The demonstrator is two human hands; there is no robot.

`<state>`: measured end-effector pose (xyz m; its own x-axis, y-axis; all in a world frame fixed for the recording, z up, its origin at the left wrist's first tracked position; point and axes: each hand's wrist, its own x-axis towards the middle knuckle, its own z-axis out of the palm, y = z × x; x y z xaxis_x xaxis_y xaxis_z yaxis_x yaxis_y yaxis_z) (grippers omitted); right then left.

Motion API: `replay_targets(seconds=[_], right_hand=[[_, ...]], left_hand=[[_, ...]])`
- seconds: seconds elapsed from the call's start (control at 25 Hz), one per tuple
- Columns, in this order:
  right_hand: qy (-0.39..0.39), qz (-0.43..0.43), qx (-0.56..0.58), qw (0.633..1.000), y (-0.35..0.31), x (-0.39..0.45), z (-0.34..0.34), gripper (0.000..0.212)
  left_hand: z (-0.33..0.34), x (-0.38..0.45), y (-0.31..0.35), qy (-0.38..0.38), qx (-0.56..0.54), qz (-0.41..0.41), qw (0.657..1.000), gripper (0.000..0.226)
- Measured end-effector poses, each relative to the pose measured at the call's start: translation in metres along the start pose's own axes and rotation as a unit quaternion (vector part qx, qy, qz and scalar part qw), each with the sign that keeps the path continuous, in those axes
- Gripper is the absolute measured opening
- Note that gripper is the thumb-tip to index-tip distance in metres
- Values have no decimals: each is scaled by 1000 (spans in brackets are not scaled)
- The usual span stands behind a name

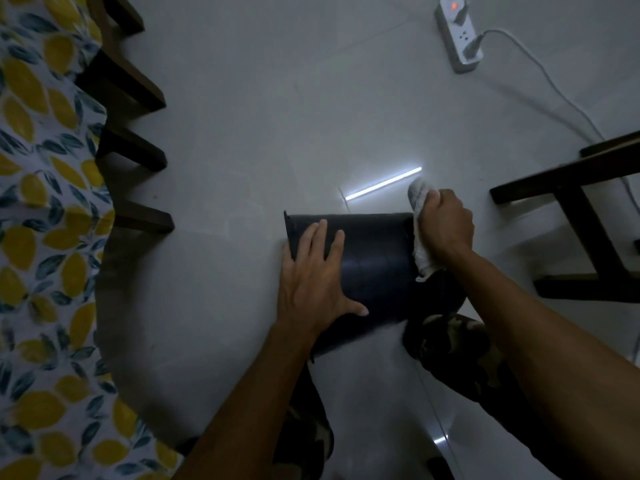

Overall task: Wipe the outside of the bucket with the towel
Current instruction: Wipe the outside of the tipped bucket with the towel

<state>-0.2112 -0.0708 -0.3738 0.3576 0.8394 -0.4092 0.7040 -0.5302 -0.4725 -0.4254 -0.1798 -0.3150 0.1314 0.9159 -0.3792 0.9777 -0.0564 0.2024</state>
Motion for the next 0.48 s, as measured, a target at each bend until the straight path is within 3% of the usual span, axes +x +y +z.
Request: replay_targets(seconds=[0.2,0.36,0.48], right_hand=[[45,7,91,995,-23,1,-24,48],[17,5,108,994,-14,-18,-19,47],[10,21,105,994,5,-37,-17,48]], left_hand=[[-7,15,-8,168,-14,29,985,114],[3,1,-15,176,-47,13,983,98],[10,-18,-8,181,25,-31,983,81]])
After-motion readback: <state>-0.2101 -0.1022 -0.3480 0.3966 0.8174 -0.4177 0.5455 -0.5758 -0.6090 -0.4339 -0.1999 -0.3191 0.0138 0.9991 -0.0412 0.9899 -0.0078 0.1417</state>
